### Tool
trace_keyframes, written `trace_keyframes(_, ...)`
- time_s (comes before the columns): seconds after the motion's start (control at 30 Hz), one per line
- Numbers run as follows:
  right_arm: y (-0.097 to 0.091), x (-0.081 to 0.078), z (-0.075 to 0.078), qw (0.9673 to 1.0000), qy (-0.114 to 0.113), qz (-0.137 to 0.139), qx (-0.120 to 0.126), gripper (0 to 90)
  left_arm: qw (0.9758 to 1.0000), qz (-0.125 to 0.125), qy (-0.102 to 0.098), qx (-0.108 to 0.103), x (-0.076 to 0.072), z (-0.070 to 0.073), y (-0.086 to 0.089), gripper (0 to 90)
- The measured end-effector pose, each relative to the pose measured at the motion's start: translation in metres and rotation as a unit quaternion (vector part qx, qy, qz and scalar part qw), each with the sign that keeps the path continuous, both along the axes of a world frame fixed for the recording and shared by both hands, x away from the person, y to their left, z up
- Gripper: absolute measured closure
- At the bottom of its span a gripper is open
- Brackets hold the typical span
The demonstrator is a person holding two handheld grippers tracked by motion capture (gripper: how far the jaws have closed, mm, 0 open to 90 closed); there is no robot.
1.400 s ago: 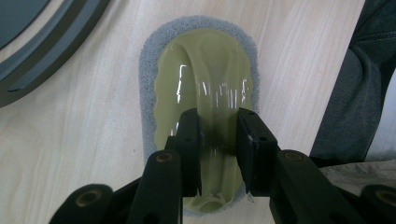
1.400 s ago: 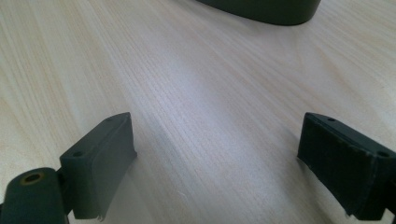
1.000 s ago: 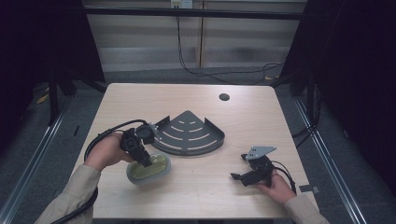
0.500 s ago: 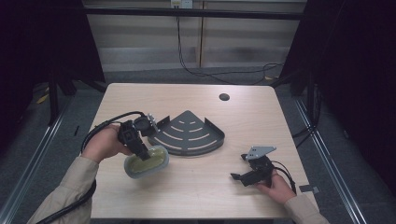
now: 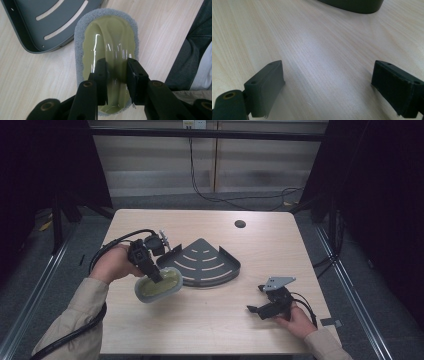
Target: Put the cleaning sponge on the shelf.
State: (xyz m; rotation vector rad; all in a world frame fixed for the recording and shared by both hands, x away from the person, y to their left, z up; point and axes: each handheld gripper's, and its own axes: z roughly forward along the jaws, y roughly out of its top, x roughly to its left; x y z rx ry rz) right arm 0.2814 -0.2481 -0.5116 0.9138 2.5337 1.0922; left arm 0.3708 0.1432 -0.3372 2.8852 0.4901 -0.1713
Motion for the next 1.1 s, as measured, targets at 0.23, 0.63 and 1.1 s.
trace_keyframes(0.23, 0.0, 0.0, 0.0, 1.0, 0.0, 0.0, 0.0, 10.3, 1.0, 0.002, 0.005, 0.001, 0.008, 0.004, -0.008, 71.8)
trace_keyframes(0.63, 0.0, 0.0, 0.0, 1.0, 0.0, 0.001, -0.001, 10.3, 0.9998, 0.022, 0.001, 0.003, 0.026, 0.006, -0.022, 71.8)
trace_keyframes(1.1, 0.0, 0.0, 0.0, 1.0, 0.0, 0.001, -0.001, 10.3, 0.9986, 0.05, -0.013, -0.003, 0.044, 0.006, -0.028, 71.7)
